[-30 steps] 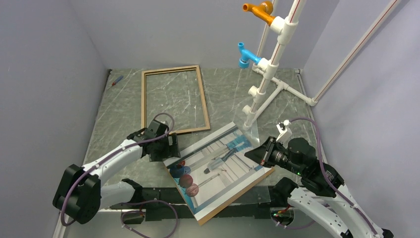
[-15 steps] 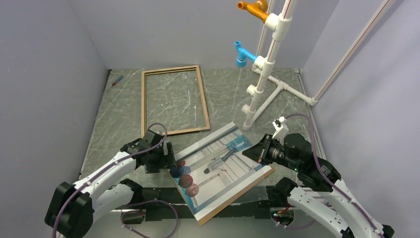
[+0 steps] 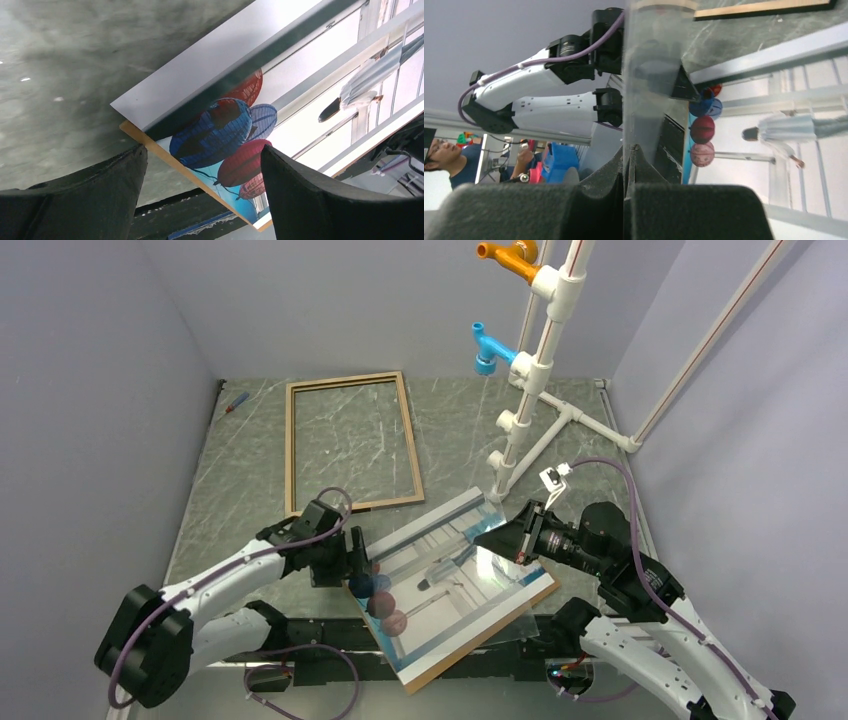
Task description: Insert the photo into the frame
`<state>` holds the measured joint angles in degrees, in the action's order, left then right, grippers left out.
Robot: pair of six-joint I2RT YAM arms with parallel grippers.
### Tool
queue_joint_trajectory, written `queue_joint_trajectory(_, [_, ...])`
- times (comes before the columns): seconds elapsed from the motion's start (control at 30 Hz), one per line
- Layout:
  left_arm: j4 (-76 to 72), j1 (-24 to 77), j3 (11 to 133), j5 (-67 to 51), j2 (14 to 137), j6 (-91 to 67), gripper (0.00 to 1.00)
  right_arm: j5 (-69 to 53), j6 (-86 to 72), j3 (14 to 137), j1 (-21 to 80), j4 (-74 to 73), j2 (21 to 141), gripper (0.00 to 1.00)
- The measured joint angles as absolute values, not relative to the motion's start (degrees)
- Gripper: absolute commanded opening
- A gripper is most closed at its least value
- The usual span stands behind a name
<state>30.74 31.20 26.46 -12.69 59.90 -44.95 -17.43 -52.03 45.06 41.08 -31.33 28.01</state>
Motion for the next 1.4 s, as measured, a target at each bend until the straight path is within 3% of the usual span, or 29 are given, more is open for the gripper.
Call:
queue_joint_trajectory(0.3, [29.85,39.77,31.51,-11.42,68.58,-47.55,0.85,-19.25,-51.96,45.06,41.04,-27.68,28.27,0.00])
queue_joint_trajectory(0.47, [28.71,43.81,31.75,-13.08,69.60,-50.43,0.93,-19.33,-51.83,45.06,41.04,-27.70,28.29,0.00])
queue_joint_trajectory(0.67, [28.99,43.55,31.73,-11.99,66.89,-50.52,0.98,-18.48,-51.35,45.06,41.01,-28.32,28.51,0.00])
queue_joint_trajectory(0.8, [29.98,38.00,31.64,-11.92,62.22,-48.03,0.97,-17.50,-51.20,45.06,41.01,-29.52,28.42,0.00])
queue_joint_trajectory(1.07, [28.80,21.39,34.63,-16.99,59.22,-38.85,0.87,-14.76,-51.16,45.06,41.01,-32.53,27.83,0.00])
queue_joint_trajectory(1.33, [30.98,17.69,49.93,-13.54,69.19,-31.97,0.71,-12.95,-51.51,44.47,41.01,-33.61,27.70,0.00])
queue_joint_trajectory(1.4, [31.77,17.69,53.10,-10.74,73.10,-30.61,0.64,-12.05,-51.62,44.25,41.01,-34.30,27.70,0.00])
